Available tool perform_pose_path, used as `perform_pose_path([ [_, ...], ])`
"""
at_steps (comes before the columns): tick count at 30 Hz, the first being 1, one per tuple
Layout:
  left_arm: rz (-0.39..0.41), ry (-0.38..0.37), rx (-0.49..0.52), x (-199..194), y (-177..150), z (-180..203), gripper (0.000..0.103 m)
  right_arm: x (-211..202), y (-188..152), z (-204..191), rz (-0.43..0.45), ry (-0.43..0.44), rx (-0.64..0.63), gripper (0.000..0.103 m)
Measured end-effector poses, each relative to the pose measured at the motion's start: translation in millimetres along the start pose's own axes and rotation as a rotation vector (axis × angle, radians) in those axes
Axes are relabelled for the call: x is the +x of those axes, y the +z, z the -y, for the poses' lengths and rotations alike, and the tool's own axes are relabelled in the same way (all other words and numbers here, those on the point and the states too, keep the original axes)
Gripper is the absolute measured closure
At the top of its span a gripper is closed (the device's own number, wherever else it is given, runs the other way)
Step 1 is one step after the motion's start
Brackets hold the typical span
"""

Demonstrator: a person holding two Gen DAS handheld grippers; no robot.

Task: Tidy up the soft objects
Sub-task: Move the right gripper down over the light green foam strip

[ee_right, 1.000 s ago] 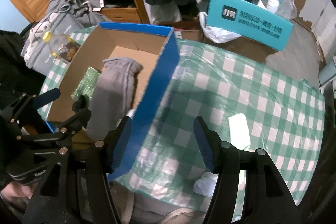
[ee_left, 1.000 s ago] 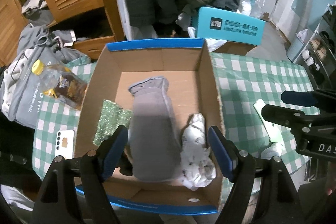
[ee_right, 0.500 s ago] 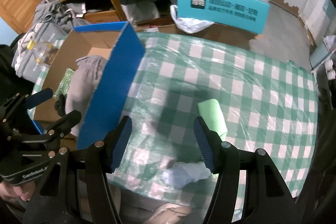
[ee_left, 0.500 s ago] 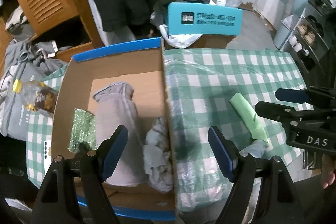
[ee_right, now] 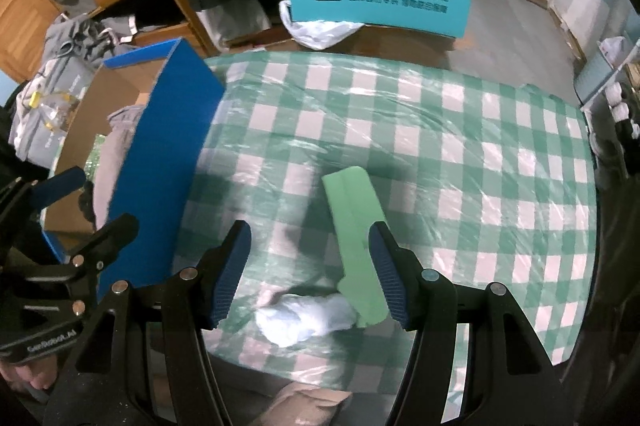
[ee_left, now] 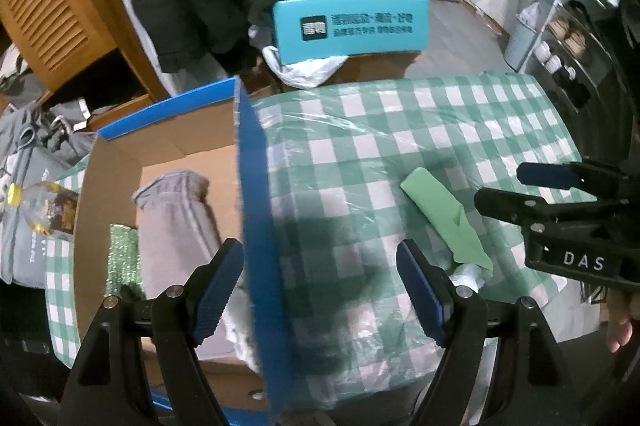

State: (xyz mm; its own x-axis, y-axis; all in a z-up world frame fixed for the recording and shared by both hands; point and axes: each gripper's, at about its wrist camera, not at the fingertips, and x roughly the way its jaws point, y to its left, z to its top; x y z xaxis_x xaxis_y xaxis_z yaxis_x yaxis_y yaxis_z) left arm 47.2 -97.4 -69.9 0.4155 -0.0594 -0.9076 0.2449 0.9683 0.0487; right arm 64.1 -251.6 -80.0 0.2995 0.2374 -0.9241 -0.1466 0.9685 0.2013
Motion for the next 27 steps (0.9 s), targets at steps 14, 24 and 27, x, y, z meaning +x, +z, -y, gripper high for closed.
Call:
perform_pose_path([
  [14,-0.111,-0.007,0.022,48,1,29,0.023,35,-11,40,-0.069,-0.021,0.059,0.042],
  [24,-0.187,0.007,0.035,84,-5,39,0.023,66,-16,47,-0.125,-0.022,0.054,0.042],
  [27,-0.206,0.007,0.034,92,-6,41,0.023,77,-17,51,-0.143,-0.018,0.064,0.042],
])
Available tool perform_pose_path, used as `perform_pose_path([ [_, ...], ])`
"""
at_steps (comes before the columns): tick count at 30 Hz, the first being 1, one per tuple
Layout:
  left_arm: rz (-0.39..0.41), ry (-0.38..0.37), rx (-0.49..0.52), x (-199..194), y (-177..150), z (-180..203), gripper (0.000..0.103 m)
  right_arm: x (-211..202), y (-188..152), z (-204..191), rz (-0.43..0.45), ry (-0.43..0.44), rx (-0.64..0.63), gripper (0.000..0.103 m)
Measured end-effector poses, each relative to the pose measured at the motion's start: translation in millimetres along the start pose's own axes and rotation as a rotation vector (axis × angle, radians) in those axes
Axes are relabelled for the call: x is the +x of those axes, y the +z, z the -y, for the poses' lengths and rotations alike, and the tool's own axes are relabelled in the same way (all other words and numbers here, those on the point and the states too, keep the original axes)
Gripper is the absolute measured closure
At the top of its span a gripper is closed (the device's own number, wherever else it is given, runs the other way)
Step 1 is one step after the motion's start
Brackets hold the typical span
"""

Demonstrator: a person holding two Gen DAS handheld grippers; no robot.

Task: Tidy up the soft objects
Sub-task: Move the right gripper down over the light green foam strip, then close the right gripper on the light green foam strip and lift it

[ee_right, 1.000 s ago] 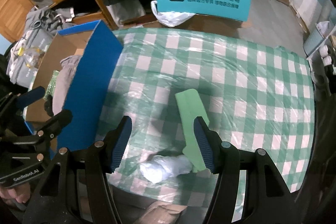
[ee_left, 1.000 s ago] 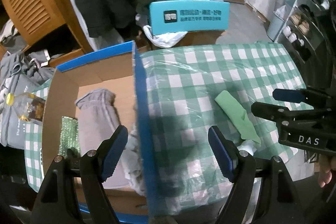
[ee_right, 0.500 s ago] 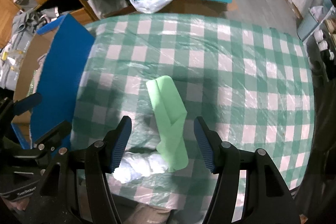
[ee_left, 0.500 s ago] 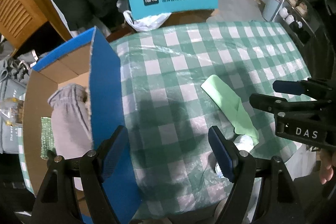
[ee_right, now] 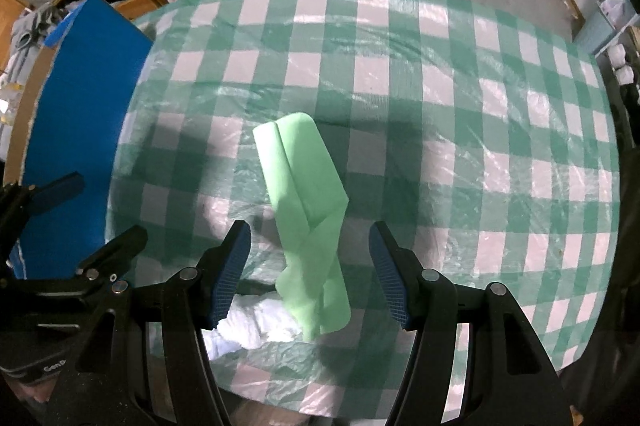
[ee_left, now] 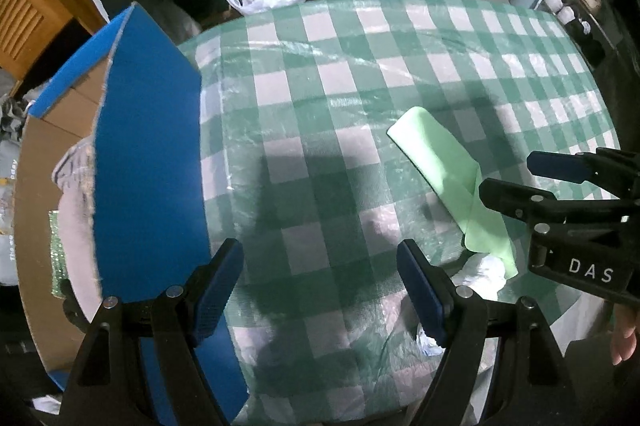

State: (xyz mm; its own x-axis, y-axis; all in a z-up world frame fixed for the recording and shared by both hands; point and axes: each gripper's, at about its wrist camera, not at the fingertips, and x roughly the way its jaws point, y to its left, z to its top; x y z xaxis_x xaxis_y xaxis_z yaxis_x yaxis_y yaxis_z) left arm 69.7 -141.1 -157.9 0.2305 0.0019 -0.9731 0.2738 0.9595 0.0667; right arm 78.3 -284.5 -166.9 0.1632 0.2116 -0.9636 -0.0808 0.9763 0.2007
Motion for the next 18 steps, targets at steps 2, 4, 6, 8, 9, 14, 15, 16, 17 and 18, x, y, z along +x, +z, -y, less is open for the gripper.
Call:
perform_pose_path([
  [2,-0.008,0.006,0.002,4,0,1,0.023,6,0,3,-0.011,0.012,0.012,0.042],
  [4,-0.017,0.01,0.003,8,0,2,0.023,12,0,3,-0.023,0.027,0.017,0.042],
  [6,-0.021,0.012,0.001,10,-1,1,0.023,15,-1,2,-0.027,0.032,0.016,0.042],
  [8,-0.026,0.014,-0.001,13,-3,0,0.023,20,1,1,-0.033,0.032,0.011,0.042],
  [9,-0.029,0.014,-0.001,14,-3,0,0.023,22,1,1,-0.037,0.032,0.008,0.042],
  [14,-0.046,0.013,-0.009,20,-5,-3,0.023,32,4,1,-0.045,0.023,0.005,0.042],
  [15,-0.049,0.013,-0.009,21,-6,-3,0.023,34,5,0,-0.047,0.024,0.005,0.042],
  [16,-0.053,0.013,-0.01,22,-7,-3,0.023,36,5,0,-0.05,0.023,0.003,0.042],
  [17,-0.055,0.012,-0.009,24,-8,-3,0.023,38,6,0,-0.051,0.02,0.001,0.042],
  [18,-0.058,0.011,-0.007,25,-8,-3,0.023,40,6,-1,-0.054,0.018,-0.003,0.042],
])
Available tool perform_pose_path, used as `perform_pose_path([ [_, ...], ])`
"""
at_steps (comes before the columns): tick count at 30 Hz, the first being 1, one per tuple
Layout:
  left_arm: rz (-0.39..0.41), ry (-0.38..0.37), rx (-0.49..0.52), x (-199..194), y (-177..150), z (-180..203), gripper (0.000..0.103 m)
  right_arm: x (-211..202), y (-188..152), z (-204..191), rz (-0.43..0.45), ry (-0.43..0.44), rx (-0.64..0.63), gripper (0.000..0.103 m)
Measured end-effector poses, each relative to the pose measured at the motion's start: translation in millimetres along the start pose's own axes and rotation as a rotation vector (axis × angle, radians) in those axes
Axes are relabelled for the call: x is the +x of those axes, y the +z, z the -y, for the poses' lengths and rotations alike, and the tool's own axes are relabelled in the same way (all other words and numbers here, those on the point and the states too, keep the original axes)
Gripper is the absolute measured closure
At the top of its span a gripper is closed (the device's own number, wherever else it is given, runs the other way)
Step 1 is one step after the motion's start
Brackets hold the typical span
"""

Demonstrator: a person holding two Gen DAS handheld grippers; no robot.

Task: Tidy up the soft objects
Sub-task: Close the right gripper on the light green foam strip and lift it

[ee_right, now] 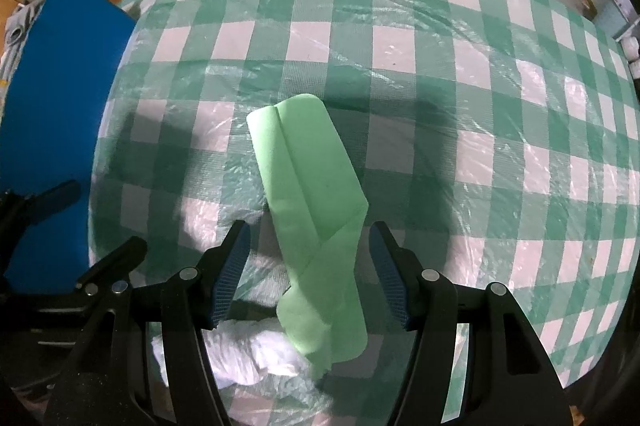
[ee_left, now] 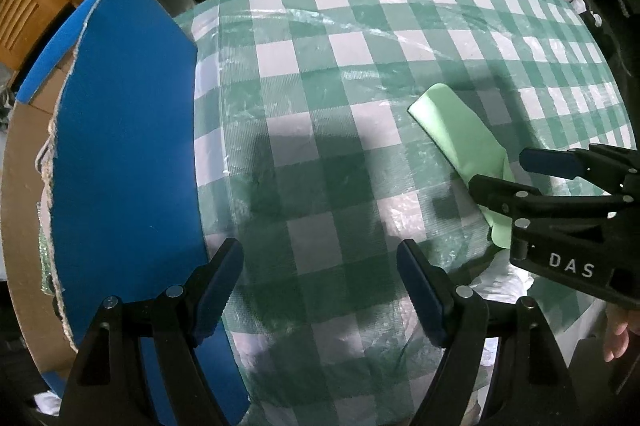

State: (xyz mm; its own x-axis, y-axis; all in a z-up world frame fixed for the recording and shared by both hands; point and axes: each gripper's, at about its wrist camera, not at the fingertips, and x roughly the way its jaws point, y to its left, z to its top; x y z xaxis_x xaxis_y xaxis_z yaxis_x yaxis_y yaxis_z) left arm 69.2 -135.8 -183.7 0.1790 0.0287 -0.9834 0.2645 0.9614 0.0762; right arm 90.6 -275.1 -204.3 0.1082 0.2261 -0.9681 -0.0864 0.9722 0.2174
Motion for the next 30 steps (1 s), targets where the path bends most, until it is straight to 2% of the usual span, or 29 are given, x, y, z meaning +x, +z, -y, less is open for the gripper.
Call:
perform_pose_path([
  [8,-0.009,-0.002,0.01,3,1,1,0.023,18,-1,0,-0.022,-0.038,-0.012,0.042],
  [17,-0.007,-0.005,0.021,3,2,-2,0.023,24,-11,-19,0.007,-0.126,-0.09,0.042],
  [20,-0.005,-0.007,0.022,1,1,-1,0.023,24,-14,-21,0.012,-0.122,-0.081,0.042],
  [23,-0.003,-0.008,0.025,0,0,-1,0.023,25,-15,-24,0.013,-0.125,-0.082,0.054],
  [25,-0.001,-0.006,0.027,-2,0,-1,0.023,23,-14,-22,0.013,-0.13,-0.084,0.069],
  [26,0.0,-0.004,0.028,-3,0,-1,0.023,22,-13,-21,0.012,-0.131,-0.083,0.073],
  [28,0.002,-0.004,0.029,-3,-1,-1,0.023,21,-14,-19,0.007,-0.133,-0.076,0.091],
  [30,0.006,-0.006,0.031,-5,-1,-1,0.023,20,-10,-24,0.003,-0.135,-0.071,0.095],
])
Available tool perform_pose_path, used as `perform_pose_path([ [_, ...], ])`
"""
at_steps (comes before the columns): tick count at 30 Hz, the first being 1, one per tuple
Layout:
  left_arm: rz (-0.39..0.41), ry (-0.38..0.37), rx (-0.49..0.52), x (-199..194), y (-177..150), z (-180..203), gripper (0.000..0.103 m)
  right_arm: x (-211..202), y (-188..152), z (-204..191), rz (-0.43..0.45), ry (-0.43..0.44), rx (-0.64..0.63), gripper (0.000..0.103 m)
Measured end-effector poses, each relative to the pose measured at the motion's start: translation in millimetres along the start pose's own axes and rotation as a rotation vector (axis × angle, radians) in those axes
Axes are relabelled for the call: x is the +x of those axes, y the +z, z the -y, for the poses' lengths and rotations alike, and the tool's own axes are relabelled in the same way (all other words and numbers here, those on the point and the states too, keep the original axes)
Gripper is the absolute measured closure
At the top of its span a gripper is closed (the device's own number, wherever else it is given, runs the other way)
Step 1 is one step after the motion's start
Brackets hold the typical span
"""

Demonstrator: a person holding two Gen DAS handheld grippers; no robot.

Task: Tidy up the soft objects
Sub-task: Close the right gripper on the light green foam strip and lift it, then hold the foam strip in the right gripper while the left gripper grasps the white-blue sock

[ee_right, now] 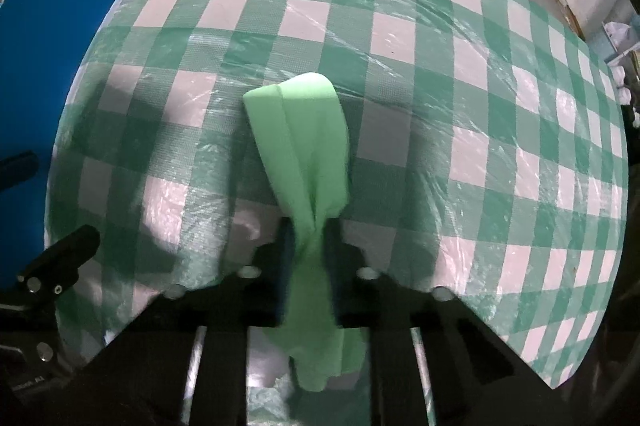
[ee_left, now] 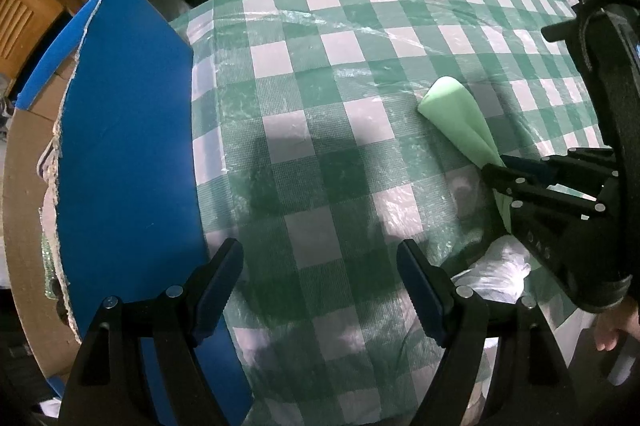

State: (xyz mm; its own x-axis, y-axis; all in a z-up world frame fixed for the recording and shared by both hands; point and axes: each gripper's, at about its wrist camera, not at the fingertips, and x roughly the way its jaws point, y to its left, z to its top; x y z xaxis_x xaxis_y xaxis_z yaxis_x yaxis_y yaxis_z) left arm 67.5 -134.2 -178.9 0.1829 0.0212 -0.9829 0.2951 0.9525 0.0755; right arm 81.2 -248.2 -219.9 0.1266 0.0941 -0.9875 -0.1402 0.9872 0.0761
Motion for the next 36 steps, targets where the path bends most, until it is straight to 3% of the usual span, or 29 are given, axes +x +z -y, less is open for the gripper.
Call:
perform_pose_path([
  [10,0.02,-0.061,0.009,-15,1,9,0.02,-23,-7,44,0.021,-0.006,0.053,0.096],
  [12,0.031,-0.072,0.022,-20,-1,13,0.016,-32,-11,51,0.032,0.0,0.068,0.096],
  [23,0.051,-0.126,0.1,-36,-10,41,0.016,-77,-34,86,0.072,0.032,0.122,0.096],
  [30,0.034,-0.151,0.137,-35,-15,58,0.015,-92,-70,86,0.084,0.037,0.144,0.096],
  [36,-0.005,-0.161,0.18,-22,-23,76,0.014,-85,-63,73,0.086,0.041,0.157,0.096],
])
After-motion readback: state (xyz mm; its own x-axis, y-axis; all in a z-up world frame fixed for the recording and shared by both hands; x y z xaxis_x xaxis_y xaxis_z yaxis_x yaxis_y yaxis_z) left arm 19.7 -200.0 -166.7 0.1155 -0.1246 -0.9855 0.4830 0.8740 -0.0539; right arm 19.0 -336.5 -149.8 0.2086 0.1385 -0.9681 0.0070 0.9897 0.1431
